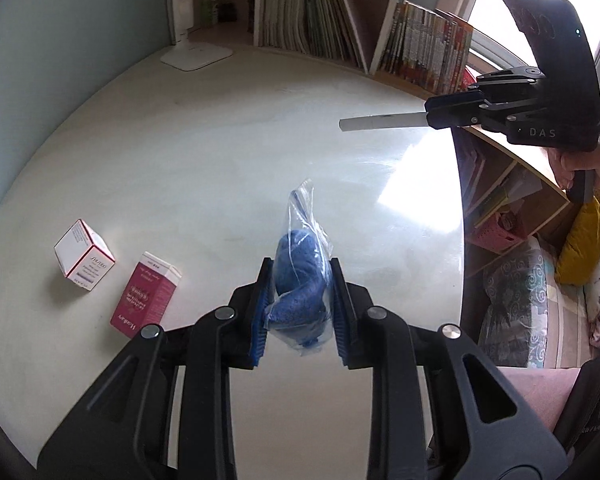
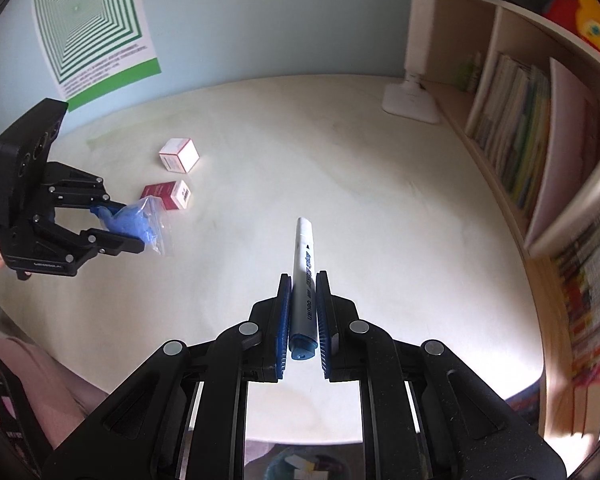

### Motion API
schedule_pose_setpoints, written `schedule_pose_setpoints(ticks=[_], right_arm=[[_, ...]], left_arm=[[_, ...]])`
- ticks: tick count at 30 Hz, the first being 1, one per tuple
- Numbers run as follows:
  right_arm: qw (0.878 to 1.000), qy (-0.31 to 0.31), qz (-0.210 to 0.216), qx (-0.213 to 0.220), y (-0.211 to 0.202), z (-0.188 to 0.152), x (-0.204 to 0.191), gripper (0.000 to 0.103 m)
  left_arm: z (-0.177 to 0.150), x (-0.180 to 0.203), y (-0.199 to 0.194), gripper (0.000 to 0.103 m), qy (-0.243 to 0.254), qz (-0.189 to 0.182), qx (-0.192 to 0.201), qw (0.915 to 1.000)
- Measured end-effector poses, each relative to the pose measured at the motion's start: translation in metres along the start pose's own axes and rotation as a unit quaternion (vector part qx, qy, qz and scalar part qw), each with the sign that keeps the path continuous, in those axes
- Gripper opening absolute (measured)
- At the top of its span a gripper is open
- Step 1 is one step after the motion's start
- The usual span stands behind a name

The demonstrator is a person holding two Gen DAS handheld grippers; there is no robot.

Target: Collect trash

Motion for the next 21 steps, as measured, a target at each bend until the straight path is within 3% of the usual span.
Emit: schedule_pose_setpoints(ticks=[11, 21], right_arm=[[0.993, 0.101, -0.052, 0.010, -0.059, -0.080, 0.006, 0.013], [0.973, 0.206, -0.099, 0.008, -0.119, -0.181, 0.015, 0.013]], left_arm=[[0.008, 0.067, 0.024, 0.024, 0.081, -0.054, -0.030, 0.9948], [0.010, 0.166, 0.053, 0.024, 0.177, -0.117, -0.066, 0.9749]])
Point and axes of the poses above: each gripper's, at about its wrist camera, not at the fingertips, and y roughly the way its jaws point, x to its right, z to its top, the point moved 2 cm from there along y, roughly the way its jaws point, and after that the axes turned 3 degrees about -y, right-handed, at the moved point
